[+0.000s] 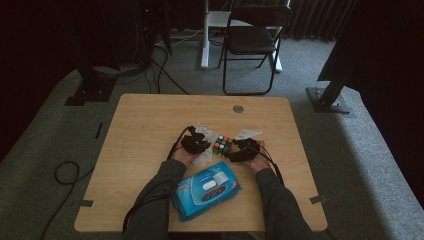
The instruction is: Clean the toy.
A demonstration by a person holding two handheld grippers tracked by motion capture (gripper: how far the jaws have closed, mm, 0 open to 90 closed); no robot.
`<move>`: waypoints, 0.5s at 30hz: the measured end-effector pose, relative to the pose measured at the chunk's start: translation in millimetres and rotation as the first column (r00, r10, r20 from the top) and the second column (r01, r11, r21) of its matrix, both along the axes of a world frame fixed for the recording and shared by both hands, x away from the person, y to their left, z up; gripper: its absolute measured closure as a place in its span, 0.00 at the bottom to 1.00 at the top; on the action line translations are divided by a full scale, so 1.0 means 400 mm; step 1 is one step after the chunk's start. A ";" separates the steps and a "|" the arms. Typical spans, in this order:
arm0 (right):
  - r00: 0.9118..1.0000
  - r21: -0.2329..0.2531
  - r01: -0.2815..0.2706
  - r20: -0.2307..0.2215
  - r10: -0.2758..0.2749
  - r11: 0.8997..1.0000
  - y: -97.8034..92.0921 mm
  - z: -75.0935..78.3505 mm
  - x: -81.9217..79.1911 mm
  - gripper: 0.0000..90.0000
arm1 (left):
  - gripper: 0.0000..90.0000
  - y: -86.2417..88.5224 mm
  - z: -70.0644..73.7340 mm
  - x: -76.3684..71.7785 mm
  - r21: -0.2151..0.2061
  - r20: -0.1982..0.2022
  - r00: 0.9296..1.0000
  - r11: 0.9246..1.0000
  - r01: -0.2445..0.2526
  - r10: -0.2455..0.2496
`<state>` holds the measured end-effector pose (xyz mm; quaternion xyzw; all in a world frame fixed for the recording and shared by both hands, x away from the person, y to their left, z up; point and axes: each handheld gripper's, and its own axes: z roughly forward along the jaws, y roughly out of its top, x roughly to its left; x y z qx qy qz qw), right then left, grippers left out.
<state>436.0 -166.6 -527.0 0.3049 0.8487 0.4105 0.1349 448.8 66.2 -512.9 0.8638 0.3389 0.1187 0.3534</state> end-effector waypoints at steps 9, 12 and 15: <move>0.998 0.108 0.049 0.019 -0.052 0.993 -0.011 0.038 0.004 0.36 | 0.97 -0.017 0.001 -0.008 -0.009 -0.026 0.996 0.996 0.084 -0.084; 0.996 0.118 0.082 0.027 -0.086 0.990 -0.014 0.043 0.007 0.39 | 0.97 -0.025 0.000 -0.012 -0.022 -0.036 0.991 0.991 0.128 -0.129; 0.993 0.138 0.114 0.024 -0.119 0.984 -0.019 0.045 0.011 0.42 | 0.97 -0.034 -0.001 -0.017 -0.026 -0.042 0.985 0.986 0.167 -0.168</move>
